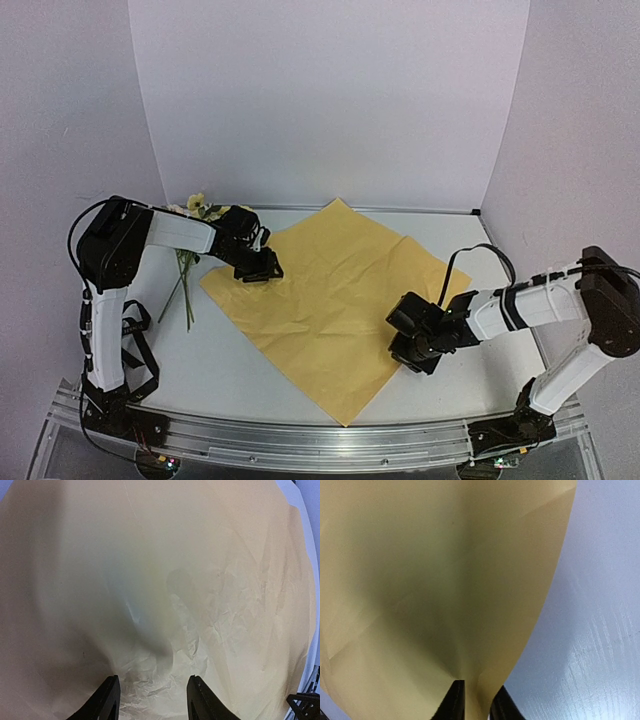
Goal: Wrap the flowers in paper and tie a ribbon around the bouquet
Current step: Unfold the folded wrapping paper at the center of the board, then pick up the fake flower from the corner of the board.
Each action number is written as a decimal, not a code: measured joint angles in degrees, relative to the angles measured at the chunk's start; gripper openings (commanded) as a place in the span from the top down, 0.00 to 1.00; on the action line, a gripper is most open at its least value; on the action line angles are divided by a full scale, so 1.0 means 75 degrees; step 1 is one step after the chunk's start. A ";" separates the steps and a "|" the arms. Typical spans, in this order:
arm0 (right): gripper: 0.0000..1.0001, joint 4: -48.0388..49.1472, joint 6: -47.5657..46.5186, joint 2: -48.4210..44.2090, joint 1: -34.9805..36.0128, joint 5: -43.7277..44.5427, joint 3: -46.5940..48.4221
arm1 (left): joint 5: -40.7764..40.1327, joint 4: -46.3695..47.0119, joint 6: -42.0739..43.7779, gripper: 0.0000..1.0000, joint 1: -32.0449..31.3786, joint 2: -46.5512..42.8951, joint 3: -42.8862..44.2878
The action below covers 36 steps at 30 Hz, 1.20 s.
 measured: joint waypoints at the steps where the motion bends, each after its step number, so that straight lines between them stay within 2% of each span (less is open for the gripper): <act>1: 0.52 0.0000 -0.0012 -0.0031 0.0013 0.0001 -0.0007 | 0.0001 -0.0003 0.0036 0.51 0.0000 0.0000 0.0000; 2: 0.44 -0.0006 0.0011 -0.0069 0.0016 -0.0002 -0.0018 | 0.0013 -0.0006 0.0074 0.50 0.0000 0.0000 0.0000; 6: 0.20 -0.0177 -0.0259 -0.0438 0.0016 0.0018 -0.0077 | 0.0030 -0.0125 0.0284 0.44 0.0000 0.0000 0.0057; 8: 0.13 -0.0336 -0.0437 -0.0718 0.0016 0.0049 -0.0080 | 0.0048 -0.0223 0.0406 0.40 0.0000 -0.0007 0.0098; 12: 0.04 -0.0873 -0.0995 -0.1299 0.0016 0.0083 -0.0024 | 0.0018 -0.0544 0.0483 0.26 0.0000 -0.0130 0.0119; 16: 0.02 -0.1388 -0.1718 -0.1616 -0.0110 -0.0161 0.0229 | -0.0469 -0.0968 0.0375 0.17 0.0004 -0.0661 0.0057; 20: 0.02 -0.1571 -0.2433 -0.1693 -0.0578 -0.0751 0.0381 | -0.1479 -0.1273 0.0058 0.17 0.0177 -0.1739 -0.0112; 25: 0.02 -0.1755 -0.3149 -0.1919 -0.1228 -0.1361 0.0387 | -0.2466 -0.1437 -0.0111 0.19 0.1092 -0.3006 -0.0586; 32: 0.02 -0.1821 -0.3761 -0.2461 -0.1672 -0.1837 0.0355 | -0.2455 -0.1478 0.0345 0.28 0.2895 -0.3345 -0.1645; 36: 0.02 -0.1847 -0.3888 -0.2485 -0.1780 -0.2006 0.0292 | -0.2095 -0.1430 0.0745 0.29 0.3273 -0.2983 -0.1678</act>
